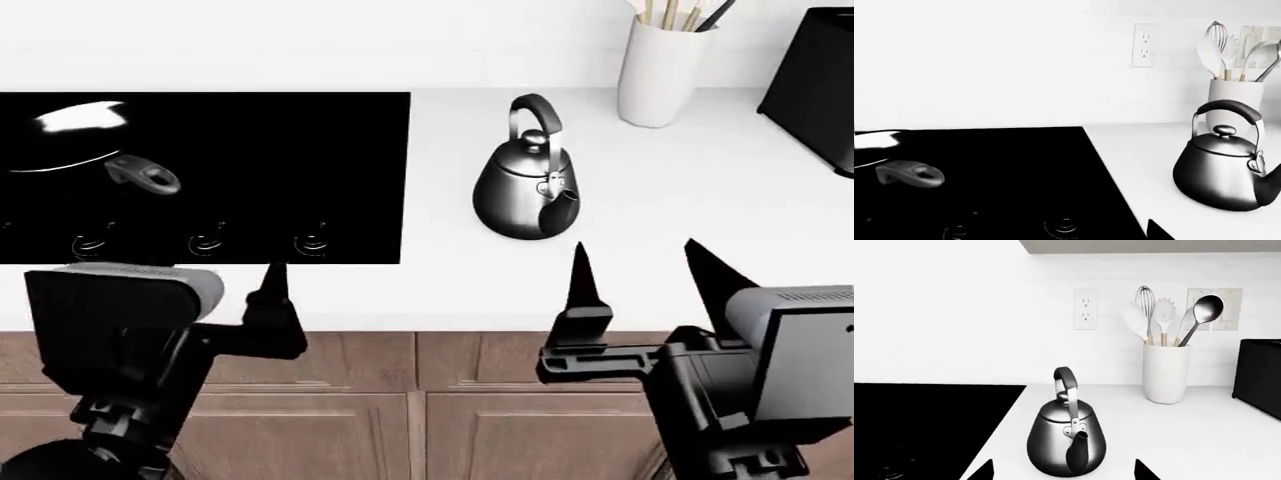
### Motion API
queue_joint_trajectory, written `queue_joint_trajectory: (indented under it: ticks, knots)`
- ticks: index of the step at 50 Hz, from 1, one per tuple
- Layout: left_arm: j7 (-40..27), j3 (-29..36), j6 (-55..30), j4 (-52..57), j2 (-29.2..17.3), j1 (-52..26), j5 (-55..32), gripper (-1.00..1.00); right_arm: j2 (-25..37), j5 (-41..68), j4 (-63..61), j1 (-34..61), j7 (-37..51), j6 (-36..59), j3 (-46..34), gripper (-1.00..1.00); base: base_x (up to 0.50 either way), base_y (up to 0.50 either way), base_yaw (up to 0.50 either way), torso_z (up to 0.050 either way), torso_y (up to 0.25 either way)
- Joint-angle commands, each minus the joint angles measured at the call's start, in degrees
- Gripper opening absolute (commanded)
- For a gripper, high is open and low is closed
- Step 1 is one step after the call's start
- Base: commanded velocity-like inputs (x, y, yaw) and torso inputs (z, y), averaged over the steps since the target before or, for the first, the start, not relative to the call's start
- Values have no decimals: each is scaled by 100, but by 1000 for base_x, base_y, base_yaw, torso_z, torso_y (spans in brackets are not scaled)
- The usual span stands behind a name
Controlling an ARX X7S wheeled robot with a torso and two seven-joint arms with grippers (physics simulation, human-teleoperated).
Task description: Pick the kettle from the counter and place it on a stove burner. Then turn the burner on.
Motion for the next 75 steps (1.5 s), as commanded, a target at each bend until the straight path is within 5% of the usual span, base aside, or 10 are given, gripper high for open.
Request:
queue_joint_trajectory:
  ticks: [1,43,59,75]
  knots:
    - [-402,-391,-1277,532,-260,-826,-1022,100,1708,1843,-440,1854,1398,-695,-1401,100,0,0,0,0,0]
    - [-774,-323,-947,515,-580,-688,-1350,100,1886,1934,-423,3133,1312,-915,-2664,100,302,0,0,0,0]
    - [-979,-457,-860,521,-702,-672,-1618,100,1088,3294,1114,4119,-109,-535,-2508,100,0,0,0,0,0]
    - [-932,-317,-592,380,-779,-583,-1468,100,260,3863,2714,4980,-217,613,-2949,100,0,0,0,0,0]
